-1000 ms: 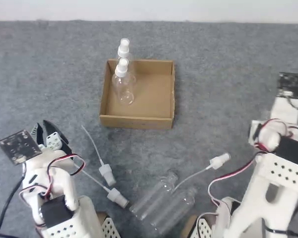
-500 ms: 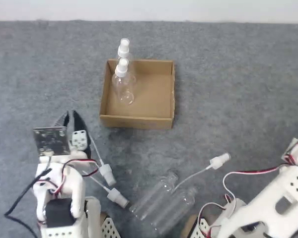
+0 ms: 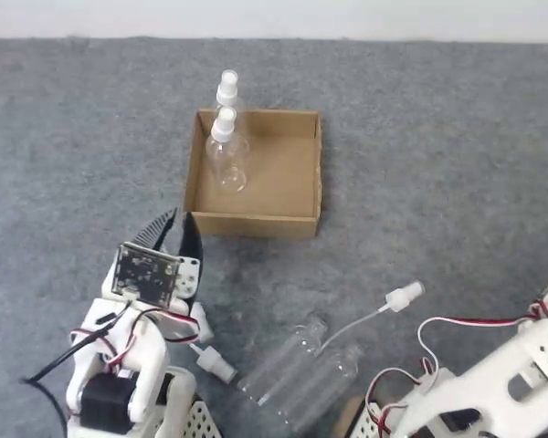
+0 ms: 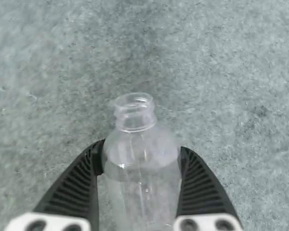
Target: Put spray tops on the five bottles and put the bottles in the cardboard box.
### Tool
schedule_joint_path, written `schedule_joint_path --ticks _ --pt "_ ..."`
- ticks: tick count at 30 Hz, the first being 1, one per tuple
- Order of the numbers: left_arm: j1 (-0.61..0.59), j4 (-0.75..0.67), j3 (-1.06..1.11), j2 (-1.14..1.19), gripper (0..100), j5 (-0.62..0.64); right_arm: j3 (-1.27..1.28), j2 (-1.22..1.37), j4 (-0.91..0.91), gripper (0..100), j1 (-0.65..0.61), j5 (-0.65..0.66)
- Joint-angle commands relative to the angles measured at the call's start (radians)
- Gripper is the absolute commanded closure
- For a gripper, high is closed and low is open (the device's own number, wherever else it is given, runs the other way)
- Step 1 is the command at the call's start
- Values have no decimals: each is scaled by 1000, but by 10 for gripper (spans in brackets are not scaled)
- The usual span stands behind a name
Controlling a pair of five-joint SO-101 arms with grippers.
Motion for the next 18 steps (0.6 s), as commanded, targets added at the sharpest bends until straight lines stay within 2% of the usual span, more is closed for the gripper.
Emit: schedule_joint_path --ticks 1,8,18 --pt "58 11 -56 -5 912 -11 -17 -42 -25 975 38 -3" --pt "178 11 -162 249 908 -11 -12 -38 -99 975 113 -3" --pt "407 11 -369 717 827 -5 -11 -31 -171 975 165 -3"
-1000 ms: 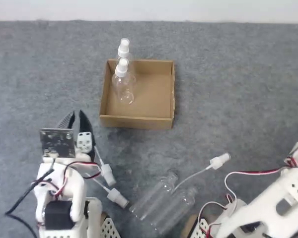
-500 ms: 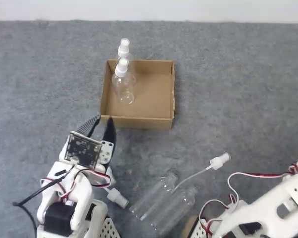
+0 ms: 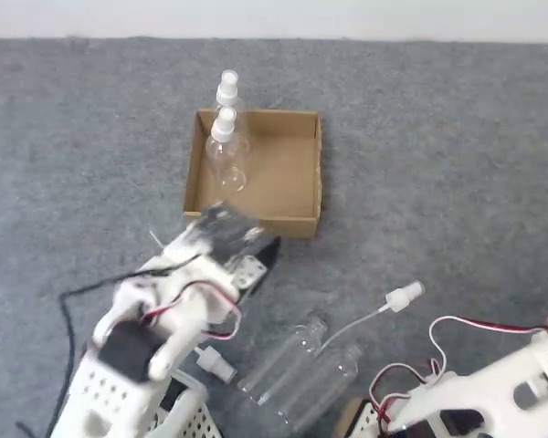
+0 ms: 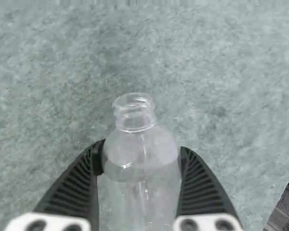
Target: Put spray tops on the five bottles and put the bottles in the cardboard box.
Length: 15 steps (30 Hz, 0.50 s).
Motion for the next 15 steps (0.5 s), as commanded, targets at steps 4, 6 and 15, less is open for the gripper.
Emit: schedule_joint_path --ticks 4,6,15 --pt "152 6 -166 273 804 0 -11 -31 -101 975 47 -6" --pt "199 9 -209 348 804 0 -11 -30 -122 975 56 -8" --pt "351 14 -438 707 780 57 -34 41 -219 976 82 -5"
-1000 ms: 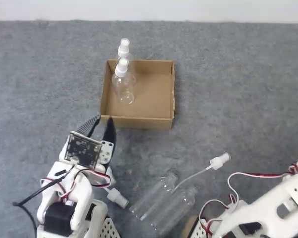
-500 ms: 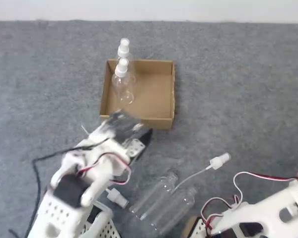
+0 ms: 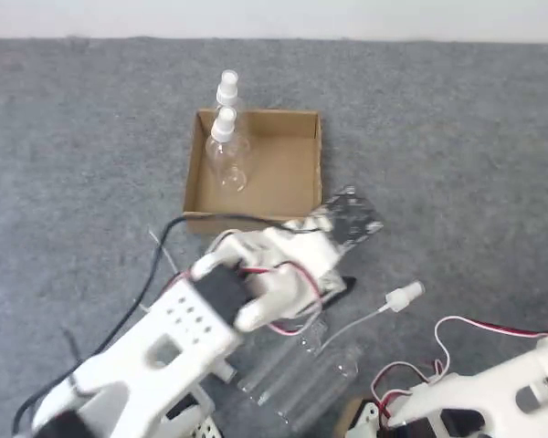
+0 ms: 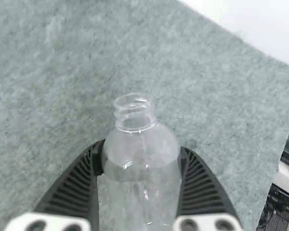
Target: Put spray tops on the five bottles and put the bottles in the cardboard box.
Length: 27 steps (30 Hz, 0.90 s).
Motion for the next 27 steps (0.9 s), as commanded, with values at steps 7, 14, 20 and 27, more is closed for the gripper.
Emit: schedule_joint_path --ticks 7,14,20,27 --pt "77 17 -278 331 739 86 -158 248 -68 976 74 -5" --pt "138 18 -414 545 742 86 -311 458 -68 976 122 -5" --pt "181 51 -545 732 742 86 -400 588 -70 976 136 0" --pt "187 227 -858 977 743 86 -473 710 -70 976 137 55"
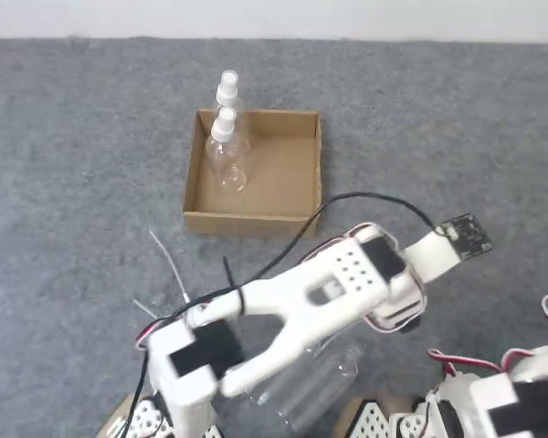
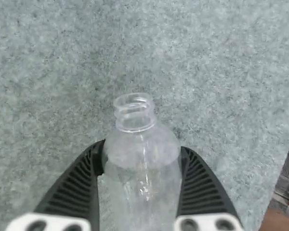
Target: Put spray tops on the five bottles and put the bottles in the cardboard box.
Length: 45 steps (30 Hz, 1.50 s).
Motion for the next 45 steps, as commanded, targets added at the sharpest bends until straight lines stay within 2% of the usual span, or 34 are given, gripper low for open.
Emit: schedule_joint_path --ticks 1,13,25,30,33,45 --pt "3 80 -209 72 743 11 -94 12 -27 976 10 37" --pt "2 196 -627 408 746 11 -121 101 -104 976 10 40" --pt "6 442 -1087 743 852 5 -118 104 -107 976 12 40" --pt "6 508 -1273 838 935 11 -118 102 -101 976 12 40" --pt "8 506 -1313 861 986 11 -118 104 -101 976 12 40" --pt "3 508 -1326 818 990 75 -118 94 -99 976 10 40"
